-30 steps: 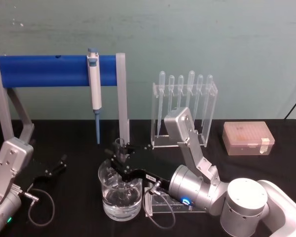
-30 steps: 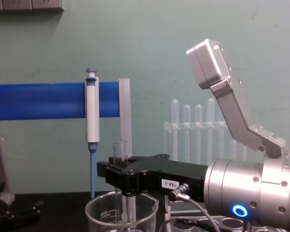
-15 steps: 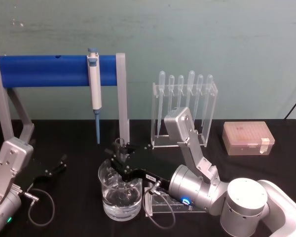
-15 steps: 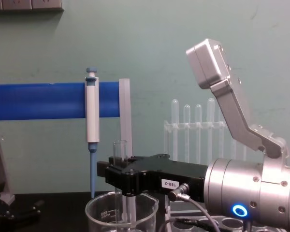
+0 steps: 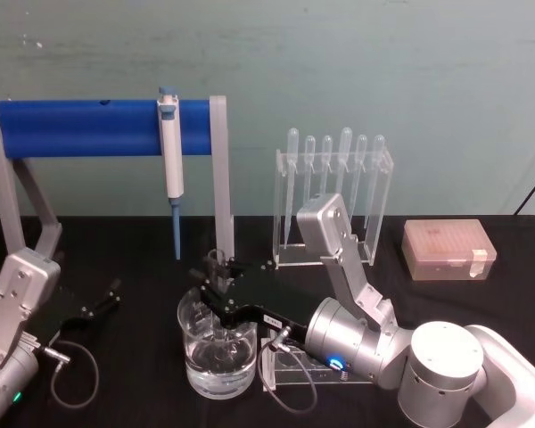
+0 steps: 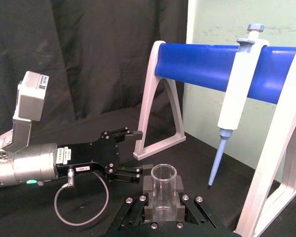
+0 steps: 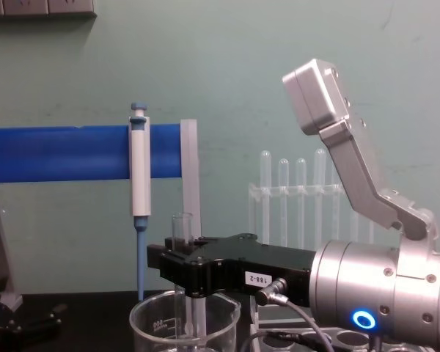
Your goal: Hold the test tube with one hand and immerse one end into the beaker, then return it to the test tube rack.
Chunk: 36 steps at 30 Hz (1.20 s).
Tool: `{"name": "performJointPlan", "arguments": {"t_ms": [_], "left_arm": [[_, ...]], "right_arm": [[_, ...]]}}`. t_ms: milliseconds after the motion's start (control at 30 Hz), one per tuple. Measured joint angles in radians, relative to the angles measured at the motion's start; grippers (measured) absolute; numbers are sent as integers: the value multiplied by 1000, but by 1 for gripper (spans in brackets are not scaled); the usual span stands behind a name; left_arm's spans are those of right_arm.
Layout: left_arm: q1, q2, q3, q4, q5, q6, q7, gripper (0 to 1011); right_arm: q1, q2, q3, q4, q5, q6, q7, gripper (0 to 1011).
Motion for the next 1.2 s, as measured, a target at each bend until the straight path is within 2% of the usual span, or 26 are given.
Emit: {"name": "performJointPlan", "arguments": {"t_ms": [1200], "left_arm": [[0, 0, 0, 0, 0, 0, 0, 1000]], "right_arm": [[0, 0, 0, 0, 0, 0, 0, 226]]}}
